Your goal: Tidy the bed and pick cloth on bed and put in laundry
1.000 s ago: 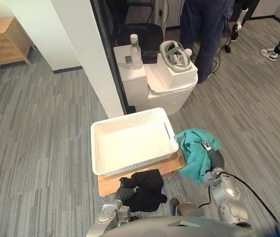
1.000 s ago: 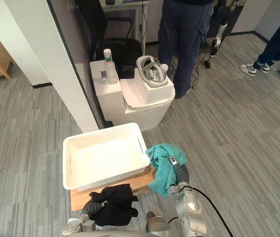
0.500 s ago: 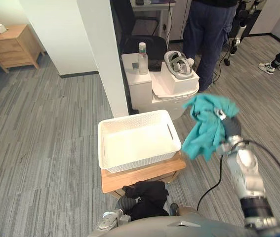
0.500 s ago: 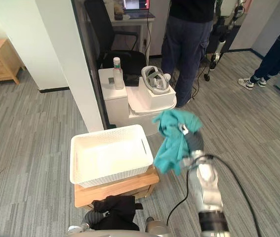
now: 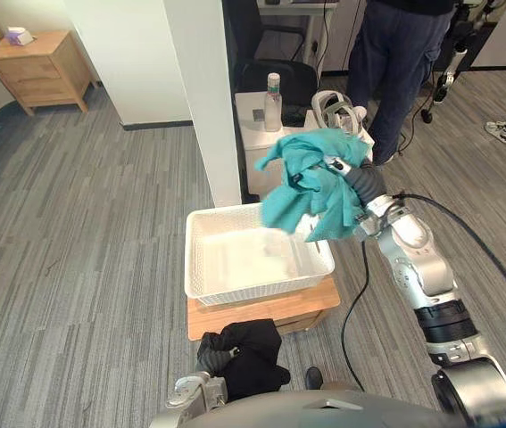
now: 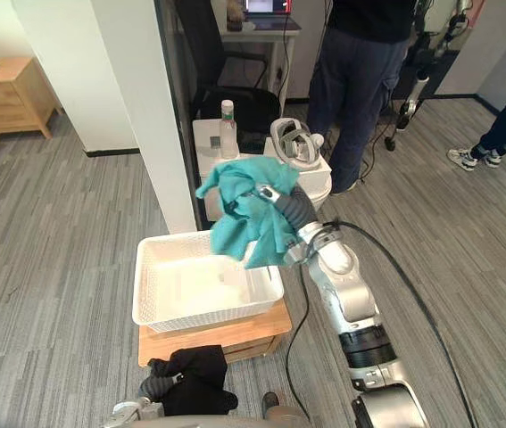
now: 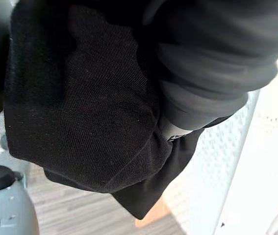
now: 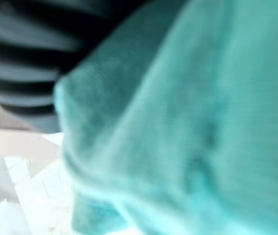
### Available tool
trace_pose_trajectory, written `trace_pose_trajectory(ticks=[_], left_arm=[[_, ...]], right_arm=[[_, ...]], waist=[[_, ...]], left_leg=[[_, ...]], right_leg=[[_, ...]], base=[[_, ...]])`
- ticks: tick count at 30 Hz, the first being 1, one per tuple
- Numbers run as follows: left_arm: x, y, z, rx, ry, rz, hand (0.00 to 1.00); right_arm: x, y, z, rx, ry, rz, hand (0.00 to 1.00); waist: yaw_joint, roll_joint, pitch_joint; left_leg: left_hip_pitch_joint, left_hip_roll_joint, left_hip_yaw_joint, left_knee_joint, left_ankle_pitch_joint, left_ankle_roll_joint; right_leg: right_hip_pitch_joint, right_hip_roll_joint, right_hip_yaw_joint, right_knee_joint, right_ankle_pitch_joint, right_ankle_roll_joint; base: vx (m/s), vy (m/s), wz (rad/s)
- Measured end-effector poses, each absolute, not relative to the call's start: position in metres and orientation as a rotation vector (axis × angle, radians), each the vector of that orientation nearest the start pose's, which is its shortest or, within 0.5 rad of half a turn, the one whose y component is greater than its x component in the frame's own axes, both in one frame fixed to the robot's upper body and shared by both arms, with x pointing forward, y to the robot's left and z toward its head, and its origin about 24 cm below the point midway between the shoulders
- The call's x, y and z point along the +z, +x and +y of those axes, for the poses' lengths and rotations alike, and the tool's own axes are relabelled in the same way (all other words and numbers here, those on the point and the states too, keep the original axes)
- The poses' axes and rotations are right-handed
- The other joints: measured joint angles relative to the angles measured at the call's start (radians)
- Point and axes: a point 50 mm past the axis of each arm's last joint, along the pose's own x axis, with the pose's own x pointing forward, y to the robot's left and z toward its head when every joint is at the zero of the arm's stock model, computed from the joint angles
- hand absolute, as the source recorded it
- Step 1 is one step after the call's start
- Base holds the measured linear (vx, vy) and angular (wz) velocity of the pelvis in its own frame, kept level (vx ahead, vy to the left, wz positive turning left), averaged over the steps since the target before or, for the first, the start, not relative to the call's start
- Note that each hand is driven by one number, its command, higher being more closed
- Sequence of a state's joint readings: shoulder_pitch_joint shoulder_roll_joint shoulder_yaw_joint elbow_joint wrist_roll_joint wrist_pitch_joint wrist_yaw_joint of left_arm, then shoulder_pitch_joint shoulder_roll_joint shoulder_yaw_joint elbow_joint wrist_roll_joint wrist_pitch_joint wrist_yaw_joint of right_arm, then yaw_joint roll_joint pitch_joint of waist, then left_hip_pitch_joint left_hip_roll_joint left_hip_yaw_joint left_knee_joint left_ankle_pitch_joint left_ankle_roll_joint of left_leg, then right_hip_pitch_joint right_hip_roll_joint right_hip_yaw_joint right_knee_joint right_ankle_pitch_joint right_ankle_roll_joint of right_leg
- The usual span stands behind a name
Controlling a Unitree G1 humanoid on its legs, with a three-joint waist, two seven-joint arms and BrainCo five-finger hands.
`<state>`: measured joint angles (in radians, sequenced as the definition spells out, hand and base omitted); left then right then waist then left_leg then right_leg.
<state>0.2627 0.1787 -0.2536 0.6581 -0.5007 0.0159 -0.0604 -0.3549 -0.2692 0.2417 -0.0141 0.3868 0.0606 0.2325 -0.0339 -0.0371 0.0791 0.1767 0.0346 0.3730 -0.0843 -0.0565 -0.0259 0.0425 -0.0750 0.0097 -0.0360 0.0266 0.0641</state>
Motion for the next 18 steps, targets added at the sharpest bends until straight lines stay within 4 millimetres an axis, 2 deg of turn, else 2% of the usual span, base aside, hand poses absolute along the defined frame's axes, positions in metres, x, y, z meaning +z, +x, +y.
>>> trace_pose_trajectory(ticks=[2,4,8,9,12,13,15,16,18], left_arm=[[-0.138,0.096,0.168,0.034,-0.280,0.955,1.00],[-0.139,0.096,0.168,0.046,-0.274,0.960,1.00],[-0.137,0.103,0.170,0.055,-0.270,0.955,1.00],[-0.137,0.103,0.170,0.062,-0.275,0.953,1.00],[-0.134,0.115,0.170,0.062,-0.273,0.923,1.00],[-0.132,0.121,0.170,0.060,-0.273,0.905,1.00],[-0.128,0.130,0.169,0.059,-0.292,0.873,1.00],[-0.127,0.135,0.169,0.058,-0.297,0.857,1.00],[-0.123,0.143,0.169,0.056,-0.298,0.819,1.00]], right_arm=[[0.118,0.295,-0.088,0.634,0.027,-0.175,1.00],[0.102,0.290,-0.069,0.685,0.025,-0.093,1.00],[0.070,0.292,-0.054,0.661,-0.042,0.056,1.00],[0.068,0.294,-0.052,0.654,-0.059,0.068,1.00],[0.077,0.309,-0.047,0.606,-0.138,0.045,1.00],[0.082,0.316,-0.047,0.588,-0.180,0.029,1.00],[0.086,0.323,-0.048,0.559,-0.236,0.019,1.00],[0.087,0.326,-0.048,0.544,-0.268,0.016,0.00],[0.089,0.333,-0.048,0.507,-0.326,0.015,0.00]], waist=[[0.003,0.002,0.002],[0.005,0.006,0.004],[0.031,0.019,0.028],[0.032,0.025,0.034],[0.033,0.052,0.119],[0.035,0.066,0.166],[0.041,0.079,0.212],[0.044,0.087,0.234],[0.047,0.102,0.284]], left_leg=[[-0.003,0.002,-0.003,-0.001,0.001,0.001],[-0.009,0.003,-0.015,-0.006,0.008,0.000],[-0.040,0.001,-0.039,-0.017,0.028,0.003],[-0.053,-0.001,-0.043,-0.017,0.030,0.001],[-0.104,-0.009,-0.052,-0.016,0.049,0.000],[-0.132,-0.011,-0.054,-0.012,0.061,0.001],[-0.151,-0.013,-0.054,-0.012,0.074,0.004],[-0.160,-0.013,-0.054,-0.012,0.080,0.006],[-0.176,-0.014,-0.054,-0.010,0.085,0.006]], right_leg=[[0.000,0.000,-0.008,-0.001,0.000,0.000],[0.000,0.000,-0.023,-0.001,0.000,-0.001],[-0.025,-0.007,-0.055,0.009,-0.001,-0.001],[-0.039,-0.009,-0.059,0.014,-0.001,-0.002],[-0.104,-0.020,-0.069,0.047,0.003,-0.003],[-0.133,-0.024,-0.073,0.054,0.009,-0.003],[-0.151,-0.027,-0.074,0.057,0.015,-0.001],[-0.162,-0.028,-0.074,0.059,0.017,-0.001],[-0.181,-0.030,-0.075,0.071,0.019,0.000]], base=[[-0.06,-0.019,0.06],[-0.06,-0.025,0.14],[-0.04,-0.016,0.19],[-0.06,-0.007,0.22],[-0.07,0.004,0.13],[-0.06,0.003,0.09],[-0.05,0.000,0.06],[-0.04,-0.003,0.02],[0.00,0.000,0.00]])
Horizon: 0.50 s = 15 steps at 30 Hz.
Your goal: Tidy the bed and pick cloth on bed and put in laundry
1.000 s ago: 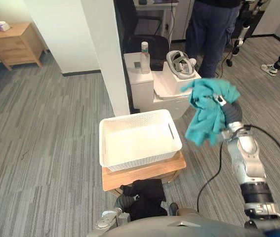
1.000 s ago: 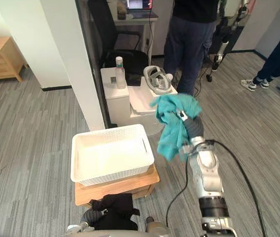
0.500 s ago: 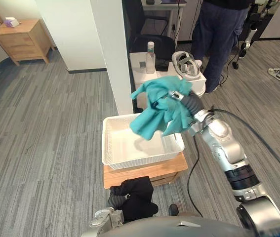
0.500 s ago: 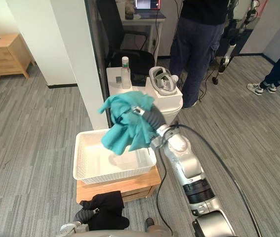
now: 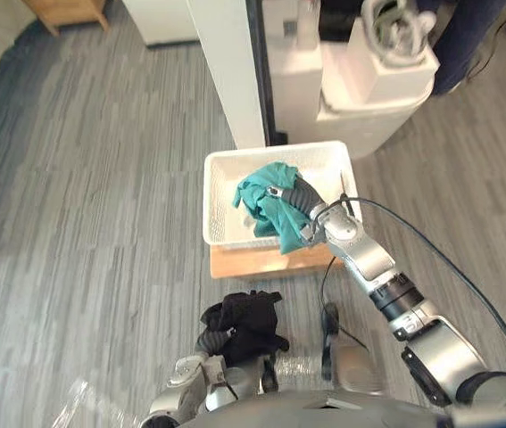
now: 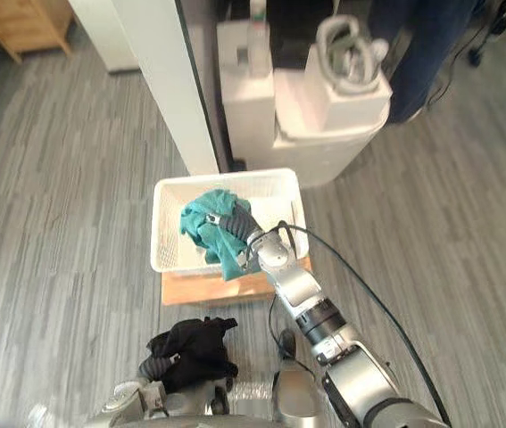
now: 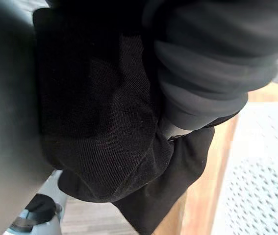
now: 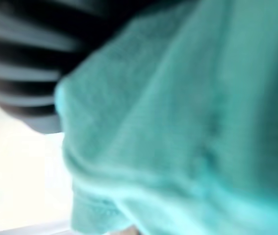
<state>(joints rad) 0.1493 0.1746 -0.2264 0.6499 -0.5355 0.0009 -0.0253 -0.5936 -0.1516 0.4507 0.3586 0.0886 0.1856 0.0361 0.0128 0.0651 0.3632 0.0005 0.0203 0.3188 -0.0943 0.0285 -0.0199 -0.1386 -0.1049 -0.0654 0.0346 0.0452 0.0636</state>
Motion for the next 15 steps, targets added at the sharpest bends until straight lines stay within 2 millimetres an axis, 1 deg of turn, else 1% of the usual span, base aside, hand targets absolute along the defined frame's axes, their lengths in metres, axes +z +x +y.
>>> trace_pose_trajectory(ticks=[2,4,5,7,8,9,11,13,15], left_arm=[[-0.119,0.149,0.169,0.055,-0.297,0.781,1.00],[-0.118,0.152,0.169,0.054,-0.300,0.759,1.00],[-0.117,0.153,0.169,0.050,-0.302,0.751,1.00],[-0.115,0.157,0.167,0.043,-0.305,0.732,1.00],[-0.115,0.158,0.167,0.041,-0.306,0.728,1.00],[-0.114,0.159,0.166,0.037,-0.309,0.716,1.00],[-0.114,0.159,0.166,0.036,-0.308,0.712,1.00],[-0.114,0.158,0.167,0.036,-0.303,0.717,1.00],[-0.115,0.156,0.167,0.037,-0.299,0.721,1.00]], right_arm=[[0.091,0.341,-0.049,0.459,-0.385,0.026,0.00],[0.092,0.349,-0.050,0.418,-0.439,0.040,0.00],[0.092,0.351,-0.052,0.404,-0.461,0.048,0.00],[0.093,0.361,-0.059,0.347,-0.531,0.064,0.00],[0.094,0.362,-0.062,0.336,-0.538,0.063,0.00],[0.100,0.368,-0.073,0.297,-0.554,0.056,0.00],[0.104,0.371,-0.082,0.259,-0.547,0.053,0.00],[0.108,0.376,-0.098,0.204,-0.540,0.053,0.00],[0.111,0.378,-0.108,0.176,-0.529,0.044,0.00]], waist=[[0.002,0.010,0.035],[0.006,0.015,0.053],[0.009,0.017,0.055],[0.026,0.022,0.059],[0.030,0.024,0.060],[0.034,0.032,0.064],[0.035,0.033,0.064],[0.037,0.033,0.064],[0.037,0.032,0.064]], left_leg=[[-0.028,-0.002,0.000,0.010,0.001,0.001],[-0.041,-0.002,-0.002,0.014,0.001,0.001],[-0.046,-0.002,-0.003,0.016,0.001,0.001],[-0.065,-0.002,-0.005,0.023,0.001,0.001],[-0.067,-0.002,-0.005,0.025,0.001,0.001],[-0.070,-0.002,-0.009,0.027,0.001,0.001],[-0.070,-0.002,-0.013,0.027,0.001,0.001],[-0.046,-0.002,-0.019,0.026,0.000,-0.001],[-0.027,-0.001,-0.016,0.026,-0.004,-0.005]], right_leg=[[-0.028,-0.004,0.000,0.008,0.000,0.000],[-0.039,-0.005,-0.001,0.008,0.001,0.000],[-0.043,-0.005,-0.002,0.008,0.001,0.000],[-0.057,-0.006,-0.005,0.008,0.001,0.000],[-0.057,-0.007,-0.007,0.008,0.001,0.000],[-0.055,-0.010,-0.019,0.008,0.001,0.000],[-0.052,-0.010,-0.026,0.009,0.001,0.000],[-0.024,-0.011,-0.036,0.007,0.001,0.000],[-0.004,-0.011,-0.036,0.005,0.001,0.000]], base=[[0.00,0.000,0.00],[0.01,-0.002,0.02],[0.02,-0.008,0.05],[0.03,-0.013,0.04],[0.04,-0.013,0.12],[0.02,-0.006,0.14],[0.02,-0.006,0.13],[0.03,-0.006,0.11],[0.02,0.003,0.00]])
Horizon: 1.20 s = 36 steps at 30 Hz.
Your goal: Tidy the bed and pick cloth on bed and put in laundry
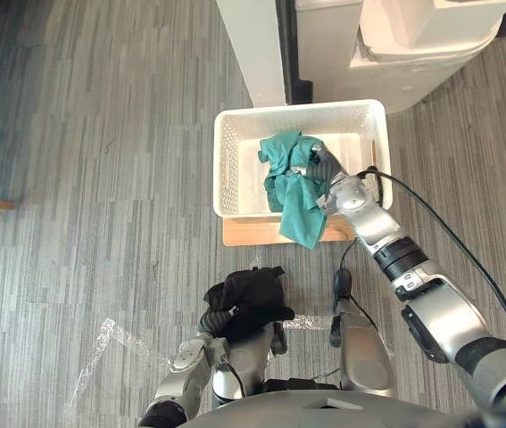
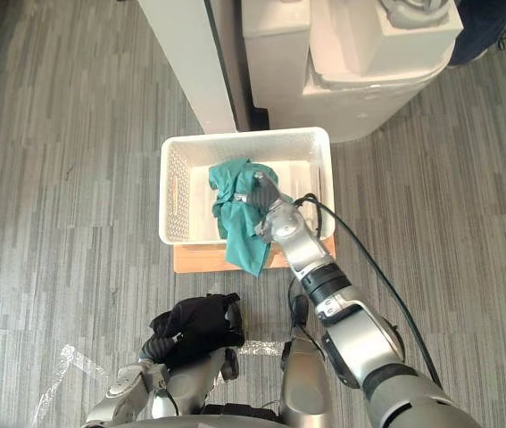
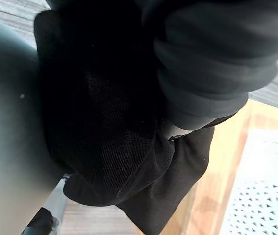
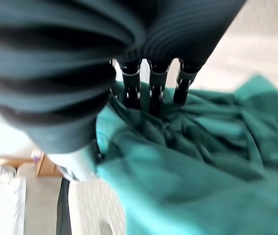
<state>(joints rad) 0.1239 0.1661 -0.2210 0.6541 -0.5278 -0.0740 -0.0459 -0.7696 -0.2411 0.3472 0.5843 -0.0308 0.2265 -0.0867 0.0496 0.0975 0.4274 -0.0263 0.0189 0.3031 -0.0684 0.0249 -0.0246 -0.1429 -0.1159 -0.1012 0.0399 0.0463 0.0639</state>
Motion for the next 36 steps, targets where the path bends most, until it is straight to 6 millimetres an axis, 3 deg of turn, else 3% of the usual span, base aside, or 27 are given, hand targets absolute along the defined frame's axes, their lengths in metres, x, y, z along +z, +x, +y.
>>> trace_pose_trajectory(ticks=[3,6,10,13,23,30,33,36], left_arm=[[-0.117,0.152,0.172,0.063,-0.302,0.738,1.00],[-0.122,0.144,0.176,0.076,-0.280,0.778,1.00],[-0.131,0.122,0.188,0.142,-0.242,0.851,1.00],[-0.135,0.113,0.199,0.200,-0.224,0.881,1.00],[-0.144,0.083,0.227,0.365,-0.197,0.965,1.00],[-0.147,0.072,0.234,0.449,-0.195,0.992,1.00],[-0.147,0.071,0.236,0.521,-0.227,0.975,1.00],[-0.138,0.078,0.242,0.623,-0.293,0.884,1.00]], right_arm=[[0.117,0.379,-0.116,0.154,-0.505,0.010,0.00],[0.103,0.371,-0.123,0.148,-0.484,0.032,0.00],[0.073,0.354,-0.137,0.126,-0.540,0.099,0.00],[0.070,0.350,-0.157,0.072,-0.555,0.107,0.00],[0.075,0.335,-0.225,-0.130,-0.551,0.096,0.00],[0.049,0.310,-0.255,-0.222,-0.644,0.189,0.00],[0.033,0.285,-0.285,-0.356,-0.612,0.265,0.00],[0.000,0.239,-0.321,-0.485,-0.557,0.425,0.00]], waist=[[-0.003,-0.010,-0.006],[-0.001,-0.021,-0.048],[-0.002,-0.063,-0.142],[-0.003,-0.083,-0.179],[-0.024,-0.094,-0.245],[-0.041,-0.115,-0.297],[-0.043,-0.110,-0.307],[-0.058,-0.103,-0.334]], left_leg=[[0.035,0.000,0.012,-0.002,-0.003,-0.003],[0.053,0.006,0.018,-0.014,-0.003,-0.003],[0.086,0.022,0.027,-0.027,-0.010,-0.012],[0.104,0.029,0.040,-0.028,-0.017,-0.019],[0.148,0.045,0.091,-0.028,-0.029,-0.037],[0.159,0.050,0.115,-0.028,-0.029,-0.037],[0.171,0.052,0.109,-0.029,-0.029,-0.037],[0.165,0.052,0.074,-0.033,-0.029,-0.037]], right_leg=[[0.040,0.000,0.000,-0.020,0.000,0.001],[0.063,0.009,-0.003,-0.047,0.001,0.003],[0.103,0.027,-0.008,-0.081,0.000,0.004],[0.121,0.034,-0.007,-0.095,0.001,0.004],[0.162,0.050,0.001,-0.112,0.001,0.004],[0.171,0.053,-0.001,-0.129,0.001,0.004],[0.188,0.046,-0.051,-0.133,-0.002,0.004],[0.194,0.041,-0.099,-0.134,-0.012,0.001]], base=[[-0.01,-0.003,-0.07],[-0.01,-0.030,-0.04],[0.05,-0.054,-0.06],[0.05,-0.049,-0.12],[0.01,-0.027,-0.08],[-0.03,-0.019,-0.07],[-0.03,-0.021,0.07],[0.00,-0.023,0.34]])
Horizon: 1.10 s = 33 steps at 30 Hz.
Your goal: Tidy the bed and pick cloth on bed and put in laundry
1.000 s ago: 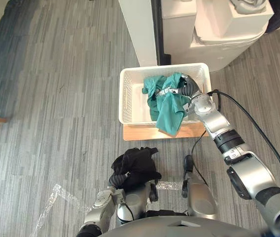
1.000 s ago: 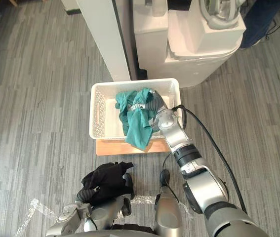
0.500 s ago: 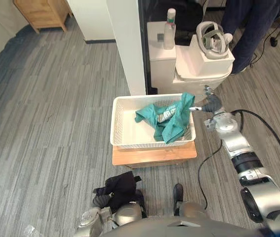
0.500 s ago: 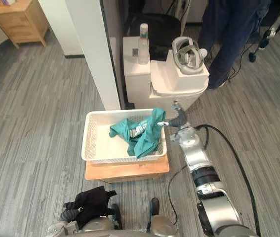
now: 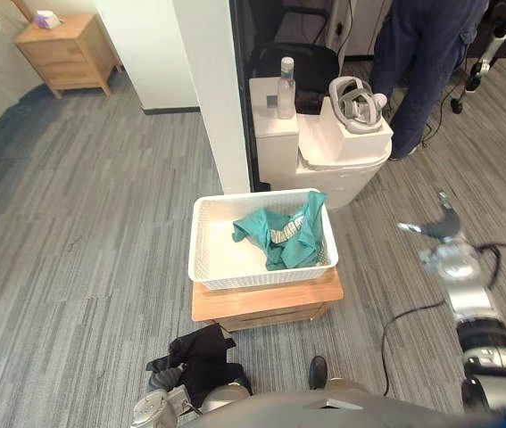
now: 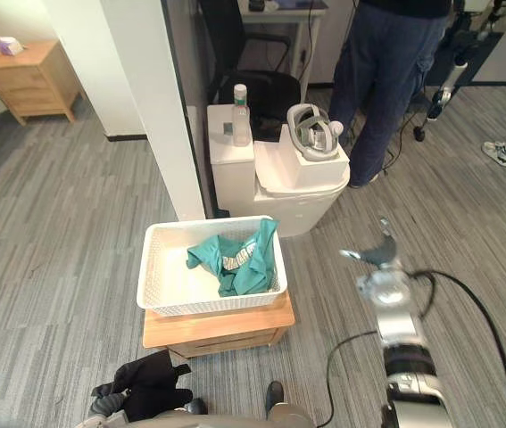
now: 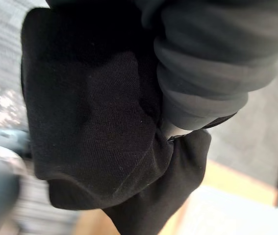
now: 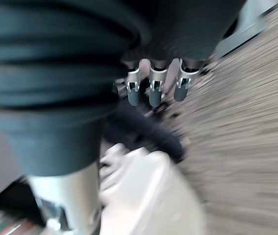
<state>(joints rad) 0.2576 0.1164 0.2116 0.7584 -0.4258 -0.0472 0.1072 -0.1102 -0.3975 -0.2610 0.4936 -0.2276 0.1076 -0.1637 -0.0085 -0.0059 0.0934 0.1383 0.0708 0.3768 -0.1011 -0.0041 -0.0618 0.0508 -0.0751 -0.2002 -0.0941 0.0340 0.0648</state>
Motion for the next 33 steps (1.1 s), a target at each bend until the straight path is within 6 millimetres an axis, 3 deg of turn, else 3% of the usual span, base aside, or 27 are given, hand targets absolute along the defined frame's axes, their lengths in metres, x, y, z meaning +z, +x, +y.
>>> trace_pose_trajectory(ticks=[2,5,7,8,10,12,13,16,19,23,28,33], left_arm=[[-0.117,0.096,0.262,0.715,-0.328,0.728,1.00],[-0.086,0.115,0.291,0.812,-0.337,0.527,1.00],[-0.049,0.137,0.326,0.864,-0.273,0.339,1.00],[-0.040,0.140,0.336,0.874,-0.251,0.300,1.00],[-0.001,0.155,0.371,0.911,-0.163,0.149,1.00],[0.027,0.165,0.390,0.918,-0.125,0.044,1.00],[0.057,0.176,0.405,0.903,-0.106,-0.060,1.00],[0.112,0.194,0.422,0.830,-0.050,-0.260,1.00],[0.159,0.211,0.418,0.714,-0.023,-0.448,1.00],[0.213,0.250,0.384,0.475,-0.018,-0.623,1.00],[0.243,0.286,0.343,0.269,-0.012,-0.659,1.00],[0.255,0.316,0.296,0.097,-0.050,-0.672,1.00]], right_arm=[[-0.024,0.190,-0.344,-0.571,-0.526,0.561,0.00],[-0.049,0.147,-0.351,-0.633,-0.452,0.696,0.00],[-0.077,0.110,-0.348,-0.647,-0.373,0.847,0.00],[-0.083,0.104,-0.345,-0.641,-0.358,0.880,0.00],[-0.104,0.087,-0.331,-0.622,-0.273,0.975,0.00],[-0.113,0.079,-0.323,-0.612,-0.227,1.015,0.00],[-0.119,0.072,-0.317,-0.603,-0.196,1.032,0.00],[-0.123,0.070,-0.308,-0.578,-0.170,1.034,0.00],[-0.131,0.066,-0.294,-0.532,-0.160,1.060,0.00],[-0.144,0.055,-0.271,-0.500,-0.092,1.107,0.00],[-0.145,0.054,-0.266,-0.482,-0.092,1.113,0.00],[-0.146,0.055,-0.263,-0.470,-0.091,1.111,0.00]], waist=[[-0.005,0.000,-0.016],[-0.013,-0.001,-0.037],[-0.018,-0.001,-0.040],[-0.018,0.000,-0.041],[-0.014,0.002,-0.042],[-0.007,0.003,-0.041],[-0.001,0.005,-0.044],[0.001,0.006,-0.046],[-0.002,0.018,-0.084],[-0.002,0.012,-0.103],[-0.025,0.007,-0.109],[-0.048,0.006,-0.109]], left_leg=[[-0.007,0.000,-0.035,-0.001,0.000,0.000],[-0.016,0.000,-0.072,-0.001,0.001,0.001],[-0.015,0.000,-0.093,-0.001,0.001,0.001],[-0.014,-0.001,-0.095,-0.001,0.001,0.001],[-0.010,-0.001,-0.097,0.001,0.001,0.001],[0.001,-0.001,-0.097,0.001,0.001,0.001],[0.003,-0.001,-0.093,-0.001,0.001,0.001],[0.014,-0.001,-0.079,-0.002,-0.002,0.000],[0.023,0.006,-0.031,-0.002,-0.026,-0.003],[0.045,0.015,0.058,-0.002,-0.023,-0.003],[0.063,0.019,0.124,-0.002,-0.029,-0.011],[0.098,0.028,0.197,-0.001,-0.042,-0.025]], right_leg=[[0.013,-0.008,-0.062,-0.004,-0.012,-0.002],[0.031,-0.012,-0.110,0.000,-0.019,0.002],[0.045,-0.014,-0.135,0.000,-0.016,-0.002],[0.046,-0.014,-0.136,0.000,-0.016,-0.002],[0.052,-0.015,-0.140,0.000,-0.016,-0.001],[0.064,-0.015,-0.141,0.000,-0.016,-0.001],[0.069,-0.015,-0.141,0.000,-0.016,-0.001],[0.077,-0.016,-0.132,0.000,-0.015,0.000],[0.075,-0.012,-0.111,0.000,-0.015,-0.002],[0.073,-0.009,-0.063,0.000,-0.006,-0.011],[0.060,-0.001,-0.004,0.000,0.003,-0.015],[0.061,0.013,0.052,0.000,0.008,-0.022]], base=[[0.02,-0.027,0.45],[0.08,-0.025,0.44],[0.04,-0.012,0.28],[0.03,-0.004,0.12],[0.03,0.001,0.05],[0.01,0.002,0.02],[0.00,0.000,0.00],[-0.04,0.013,-0.09],[-0.01,0.017,-0.18],[0.02,0.011,-0.26],[0.01,0.003,-0.37],[0.00,-0.014,-0.39]])
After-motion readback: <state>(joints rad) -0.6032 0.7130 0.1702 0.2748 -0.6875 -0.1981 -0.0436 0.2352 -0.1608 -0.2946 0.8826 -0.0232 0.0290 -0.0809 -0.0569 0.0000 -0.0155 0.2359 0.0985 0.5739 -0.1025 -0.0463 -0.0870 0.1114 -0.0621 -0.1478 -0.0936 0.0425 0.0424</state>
